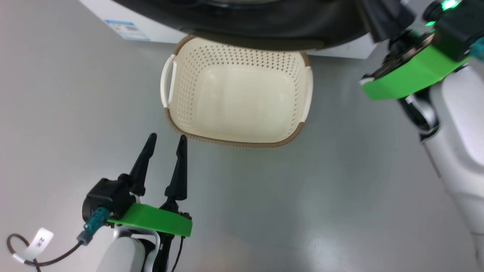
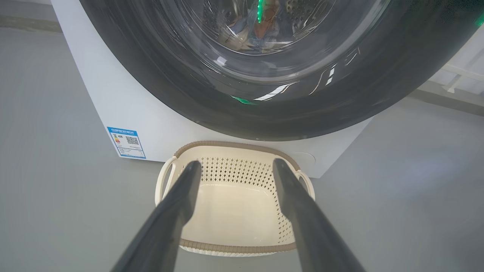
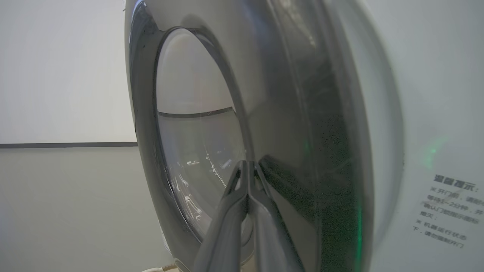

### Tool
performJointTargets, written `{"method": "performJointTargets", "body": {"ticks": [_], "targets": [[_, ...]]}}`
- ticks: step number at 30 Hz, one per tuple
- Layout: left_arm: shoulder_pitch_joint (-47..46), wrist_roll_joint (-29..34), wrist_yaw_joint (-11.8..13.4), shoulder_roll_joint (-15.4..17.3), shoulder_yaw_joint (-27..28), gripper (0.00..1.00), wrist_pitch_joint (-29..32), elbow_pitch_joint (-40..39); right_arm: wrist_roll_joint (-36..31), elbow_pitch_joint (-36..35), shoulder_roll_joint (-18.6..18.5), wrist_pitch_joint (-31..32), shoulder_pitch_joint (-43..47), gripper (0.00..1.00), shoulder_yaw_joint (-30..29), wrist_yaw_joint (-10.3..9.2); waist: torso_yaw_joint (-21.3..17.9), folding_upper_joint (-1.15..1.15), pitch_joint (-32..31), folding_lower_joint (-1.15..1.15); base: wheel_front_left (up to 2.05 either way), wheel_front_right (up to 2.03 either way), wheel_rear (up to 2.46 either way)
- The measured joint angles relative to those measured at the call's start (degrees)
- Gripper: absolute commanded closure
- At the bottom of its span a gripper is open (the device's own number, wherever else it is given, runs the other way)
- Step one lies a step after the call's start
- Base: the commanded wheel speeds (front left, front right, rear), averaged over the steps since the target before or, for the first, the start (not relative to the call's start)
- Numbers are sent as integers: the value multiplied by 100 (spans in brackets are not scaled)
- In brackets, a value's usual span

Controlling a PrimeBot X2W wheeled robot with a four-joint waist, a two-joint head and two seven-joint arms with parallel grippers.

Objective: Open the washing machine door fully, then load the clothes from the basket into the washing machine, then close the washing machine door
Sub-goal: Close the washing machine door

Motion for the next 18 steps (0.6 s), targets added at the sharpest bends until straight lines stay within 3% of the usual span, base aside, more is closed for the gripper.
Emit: {"method": "performJointTargets", "body": {"ticks": [9,18], "targets": [[-66,-133,57,-3,-247,0,0,-131,-52,291,-388,0,-578,100,-222,1,375,0,302,0,0,0,0],[-70,-152,109,-16,-288,0,0,-170,-142,500,-519,-8,-855,100,-441,52,630,0,442,0,0,0,0]]}}
